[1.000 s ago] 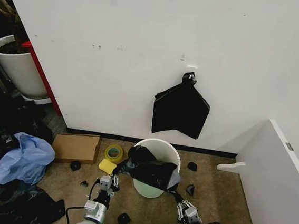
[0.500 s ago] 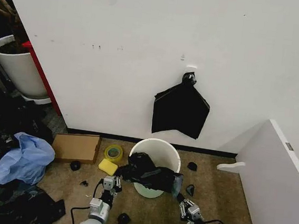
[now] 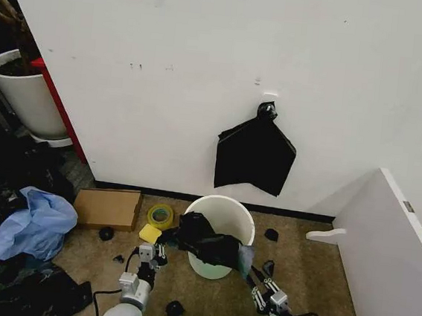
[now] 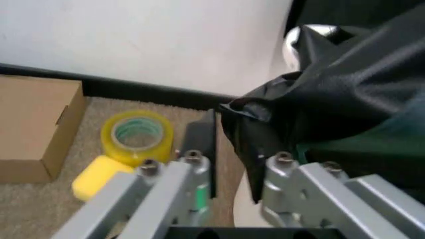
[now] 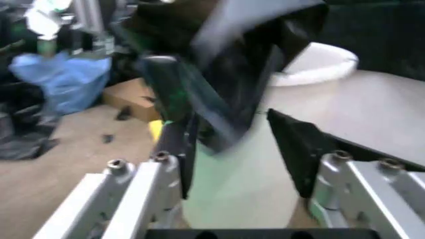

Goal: Place the garbage bag over the trash bin.

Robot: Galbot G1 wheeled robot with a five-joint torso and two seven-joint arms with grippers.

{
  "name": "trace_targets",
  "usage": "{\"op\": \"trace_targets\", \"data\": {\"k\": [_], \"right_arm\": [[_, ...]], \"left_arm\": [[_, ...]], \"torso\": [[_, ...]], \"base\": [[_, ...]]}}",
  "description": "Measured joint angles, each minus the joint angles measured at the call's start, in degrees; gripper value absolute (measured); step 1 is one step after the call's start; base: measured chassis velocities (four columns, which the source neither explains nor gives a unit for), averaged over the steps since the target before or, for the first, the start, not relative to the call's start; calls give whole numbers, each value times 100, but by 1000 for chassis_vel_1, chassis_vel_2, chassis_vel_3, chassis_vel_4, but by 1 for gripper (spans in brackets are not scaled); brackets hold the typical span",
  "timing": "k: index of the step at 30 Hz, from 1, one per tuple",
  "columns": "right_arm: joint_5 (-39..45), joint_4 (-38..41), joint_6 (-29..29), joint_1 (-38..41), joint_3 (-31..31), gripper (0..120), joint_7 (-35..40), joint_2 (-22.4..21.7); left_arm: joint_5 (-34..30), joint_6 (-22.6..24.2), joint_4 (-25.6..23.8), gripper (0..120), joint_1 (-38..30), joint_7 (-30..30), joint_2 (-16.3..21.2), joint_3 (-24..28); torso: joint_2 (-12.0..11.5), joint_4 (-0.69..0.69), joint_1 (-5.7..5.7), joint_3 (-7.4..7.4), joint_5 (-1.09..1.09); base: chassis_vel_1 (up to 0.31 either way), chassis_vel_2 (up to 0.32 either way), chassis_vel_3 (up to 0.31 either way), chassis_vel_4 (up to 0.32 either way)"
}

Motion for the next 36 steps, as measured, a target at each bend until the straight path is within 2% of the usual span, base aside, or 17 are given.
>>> {"op": "trace_targets", "data": {"k": [3,6,8,10,12,15,16,20,21,22,24,26,27,30,33,35,36], "right_arm": [[36,3,11,-92,429,57,-790,-131],[84,3,12,-112,618,63,-1192,-167],[210,59,4,-133,926,74,-1913,-197],[342,130,-20,-133,1038,80,-2163,-195],[428,182,-45,-133,1081,84,-2245,-187],[962,558,-260,-56,1179,97,-2276,-129],[1243,869,-415,115,1120,100,-1691,-111],[1404,1378,-1012,466,806,100,-231,-97],[1404,1378,-1012,466,806,100,-231,-97],[1294,1522,-1433,638,651,100,406,-101],[1107,1592,-2078,913,421,100,1014,-144],[785,1517,-2879,1359,129,100,1309,-228],[785,1517,-2879,1359,129,100,1309,-228],[313,1117,-3954,2186,-385,100,1309,-354],[-74,759,-4571,2834,-893,100,1564,-390],[-122,683,-4734,2967,-998,100,1618,-388],[-214,498,-5141,3281,-1228,100,1669,-355]], "left_arm": [[60,779,-506,34,93,-428,294,-15],[67,1062,-700,39,134,-632,425,-15],[32,1462,-981,51,220,-917,643,-18],[-14,1617,-1149,58,302,-942,740,-38],[-33,1668,-1219,62,349,-939,775,-52],[-87,1883,-1581,77,687,-774,960,-82],[-39,1937,-1823,89,948,-337,1111,-110],[255,1498,-1895,99,1092,149,1109,-130],[255,1498,-1895,99,1092,149,1109,-130],[296,1256,-1886,100,1087,177,1029,-130],[420,894,-1862,100,1099,184,878,-130],[659,455,-1875,100,1185,192,680,-139],[659,455,-1875,100,1185,192,680,-139],[770,53,-2036,100,1340,126,413,-257],[784,-71,-2162,100,1437,37,196,-450],[784,-83,-2190,100,1450,13,146,-487],[780,-91,-2273,100,1482,-84,10,-586]], "torso": [[0,-1,0,0,1],[0,0,0,0,0],[0,-1,0,0,1],[0,-1,0,-1,0],[0,-2,0,0,0],[0,0,0,-1,-1],[0,0,0,0,1],[0,0,0,0,0],[0,0,0,0,0],[0,1,0,0,-1],[0,-4,0,0,0],[0,0,0,-1,-1],[0,0,0,-1,-1],[0,0,0,0,1],[0,2,0,0,2],[0,2,0,1,2],[0,0,0,0,0]], "base": [[0,0,0,0],[0,0,0,0],[0,0,0,0],[0,0,0,0],[0,0,0,0],[0,0,0,0],[0,0,0,0],[0,0,0,0],[0,0,0,0],[0,0,0,0],[0,0,0,0],[0,0,0,0],[0,0,0,0],[0,0,0,0],[0,0,0,0],[0,0,0,0],[0,0,0,0]]}}
